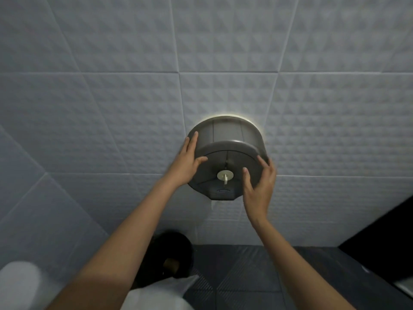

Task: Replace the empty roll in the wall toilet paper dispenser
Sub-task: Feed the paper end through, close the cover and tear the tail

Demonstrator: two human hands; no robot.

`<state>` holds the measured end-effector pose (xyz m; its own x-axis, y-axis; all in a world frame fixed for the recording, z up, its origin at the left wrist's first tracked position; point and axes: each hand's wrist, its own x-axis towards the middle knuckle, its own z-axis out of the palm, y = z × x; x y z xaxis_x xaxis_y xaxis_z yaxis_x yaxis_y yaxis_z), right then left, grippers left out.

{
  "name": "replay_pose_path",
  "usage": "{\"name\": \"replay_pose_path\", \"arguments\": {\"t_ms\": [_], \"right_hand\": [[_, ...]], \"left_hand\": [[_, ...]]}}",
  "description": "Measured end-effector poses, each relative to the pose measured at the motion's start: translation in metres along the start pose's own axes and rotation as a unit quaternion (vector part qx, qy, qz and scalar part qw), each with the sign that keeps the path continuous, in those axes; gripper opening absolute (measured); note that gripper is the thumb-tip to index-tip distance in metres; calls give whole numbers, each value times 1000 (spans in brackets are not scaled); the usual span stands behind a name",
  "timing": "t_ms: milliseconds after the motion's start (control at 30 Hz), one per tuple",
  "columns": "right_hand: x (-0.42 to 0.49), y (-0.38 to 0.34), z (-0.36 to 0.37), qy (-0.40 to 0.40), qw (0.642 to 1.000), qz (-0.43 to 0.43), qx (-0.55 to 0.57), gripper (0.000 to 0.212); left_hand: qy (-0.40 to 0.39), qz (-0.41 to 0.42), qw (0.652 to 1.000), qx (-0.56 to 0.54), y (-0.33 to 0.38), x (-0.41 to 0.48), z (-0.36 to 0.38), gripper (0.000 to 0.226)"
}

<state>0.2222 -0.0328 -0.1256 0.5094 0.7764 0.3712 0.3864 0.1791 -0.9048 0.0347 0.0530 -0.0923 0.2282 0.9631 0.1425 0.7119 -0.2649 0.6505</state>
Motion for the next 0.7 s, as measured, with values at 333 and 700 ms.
{"name": "replay_pose_path", "arguments": {"t_ms": [333,700], "right_hand": [[-24,2,41,-55,992,112,-13,19],[-9,-5,47,15,882,401,247,5]], "left_hand": [[2,11,1000,1,-3,0,1,79],[7,11,1000,10,-4,0,2,79]]}}
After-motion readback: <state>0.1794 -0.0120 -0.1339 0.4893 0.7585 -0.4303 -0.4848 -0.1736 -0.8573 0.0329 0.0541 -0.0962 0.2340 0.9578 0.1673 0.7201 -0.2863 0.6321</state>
